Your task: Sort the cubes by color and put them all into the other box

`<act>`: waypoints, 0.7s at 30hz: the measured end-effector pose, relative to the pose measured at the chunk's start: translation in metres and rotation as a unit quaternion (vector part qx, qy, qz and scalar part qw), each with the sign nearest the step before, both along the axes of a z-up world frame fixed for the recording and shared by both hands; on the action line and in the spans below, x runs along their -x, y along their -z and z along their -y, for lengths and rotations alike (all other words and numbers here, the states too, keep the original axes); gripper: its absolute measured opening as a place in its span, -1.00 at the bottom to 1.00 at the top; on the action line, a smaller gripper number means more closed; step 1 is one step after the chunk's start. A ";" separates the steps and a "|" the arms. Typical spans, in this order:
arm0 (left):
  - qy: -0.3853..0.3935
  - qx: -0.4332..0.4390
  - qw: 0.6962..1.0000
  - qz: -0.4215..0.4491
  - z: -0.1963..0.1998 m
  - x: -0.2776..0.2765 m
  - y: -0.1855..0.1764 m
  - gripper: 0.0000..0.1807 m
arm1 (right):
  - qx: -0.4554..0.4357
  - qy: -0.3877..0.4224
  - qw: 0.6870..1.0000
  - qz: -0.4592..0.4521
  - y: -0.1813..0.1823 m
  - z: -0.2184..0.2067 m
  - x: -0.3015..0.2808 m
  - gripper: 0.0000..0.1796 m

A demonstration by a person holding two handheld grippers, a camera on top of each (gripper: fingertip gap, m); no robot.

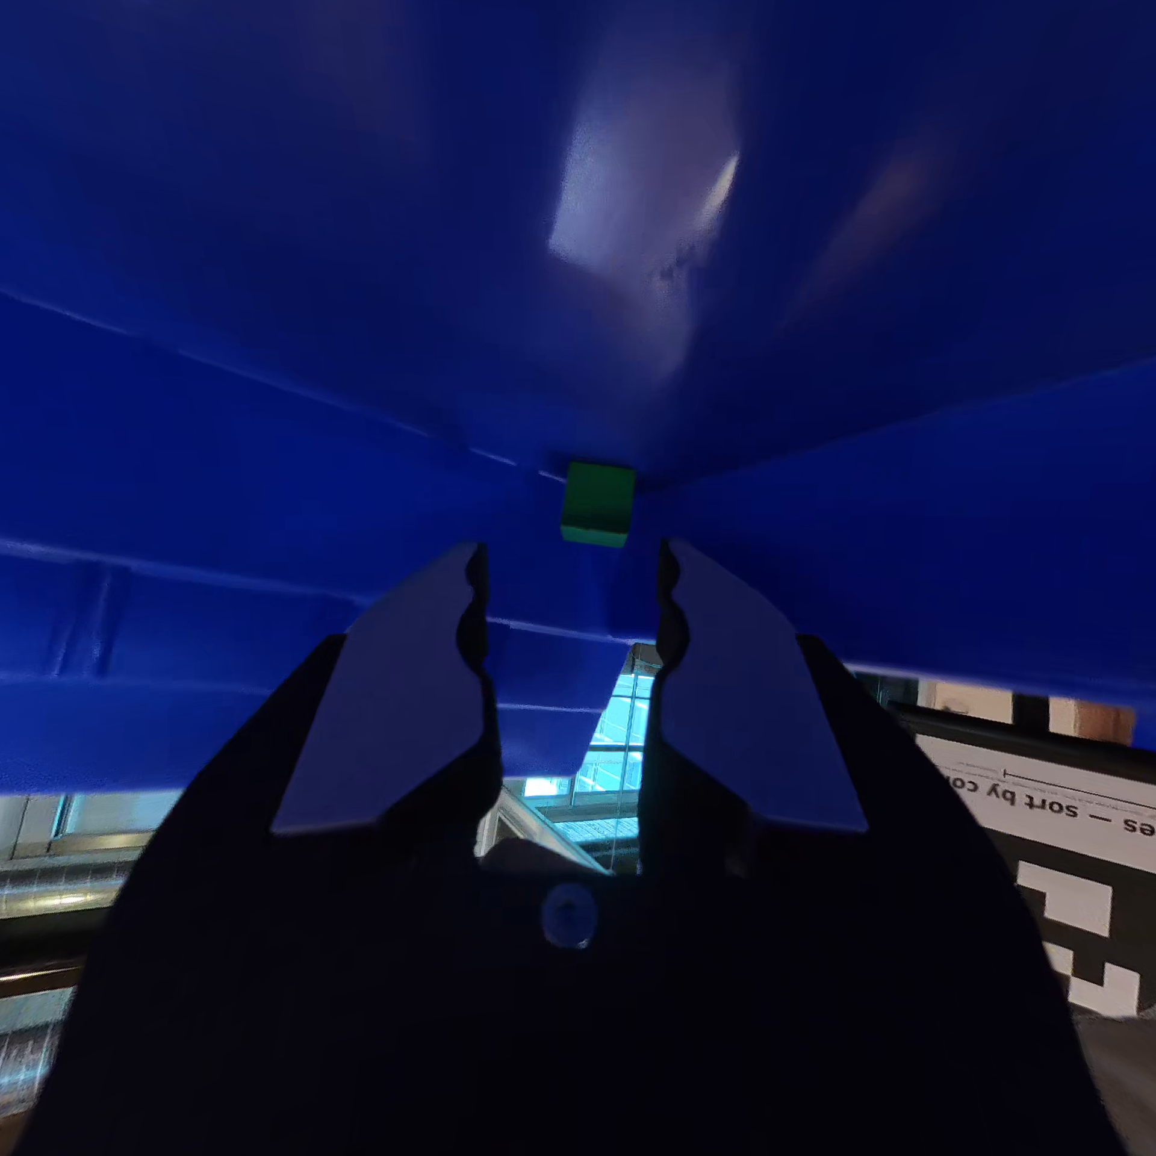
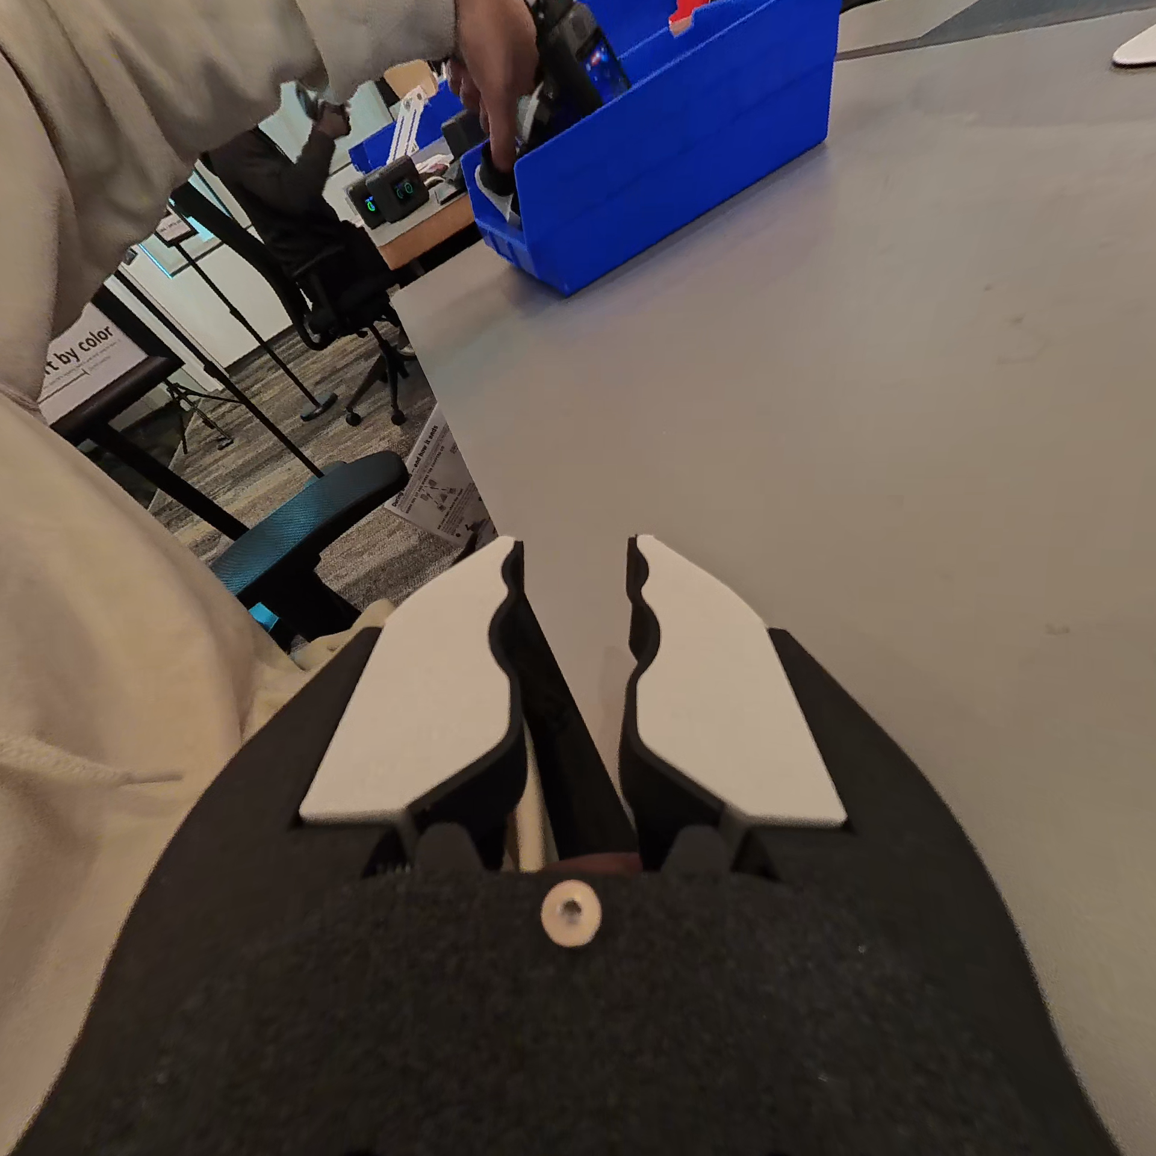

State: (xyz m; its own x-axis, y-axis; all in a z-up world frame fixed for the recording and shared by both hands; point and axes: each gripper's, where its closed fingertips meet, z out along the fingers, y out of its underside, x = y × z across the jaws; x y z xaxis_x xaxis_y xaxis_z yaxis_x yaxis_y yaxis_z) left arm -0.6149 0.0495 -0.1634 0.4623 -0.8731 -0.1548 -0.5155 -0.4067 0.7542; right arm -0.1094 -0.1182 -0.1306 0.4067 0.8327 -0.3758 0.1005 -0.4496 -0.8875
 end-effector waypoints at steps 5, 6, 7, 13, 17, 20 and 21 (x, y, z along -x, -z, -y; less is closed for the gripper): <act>0.005 0.034 0.999 -0.014 0.009 0.002 0.018 -0.75 | 0.001 -0.005 1.000 0.011 0.004 0.002 0.003 -0.65; 0.019 0.047 0.998 -0.024 0.012 0.005 0.018 -0.76 | 0.001 -0.005 1.000 0.015 0.005 0.002 0.003 -0.65; 0.031 0.051 0.998 -0.029 0.012 0.006 0.017 -0.76 | -0.001 -0.005 1.000 0.018 0.006 0.002 0.004 -0.65; 0.036 -0.057 0.995 0.066 -0.012 -0.015 -0.013 -0.76 | 0.001 -0.002 1.000 0.020 0.007 0.001 0.003 -0.66; 0.019 -0.186 0.956 0.225 -0.024 -0.035 -0.047 -0.77 | 0.000 0.007 1.000 0.012 0.003 -0.001 -0.002 -0.66; -0.006 -0.298 0.846 0.442 -0.028 -0.078 -0.072 -0.77 | -0.007 0.020 1.000 0.009 0.000 -0.005 -0.008 -0.67; -0.004 -0.335 0.797 0.502 -0.027 -0.092 -0.084 -0.76 | -0.005 0.022 1.000 0.005 -0.001 -0.006 -0.009 -0.67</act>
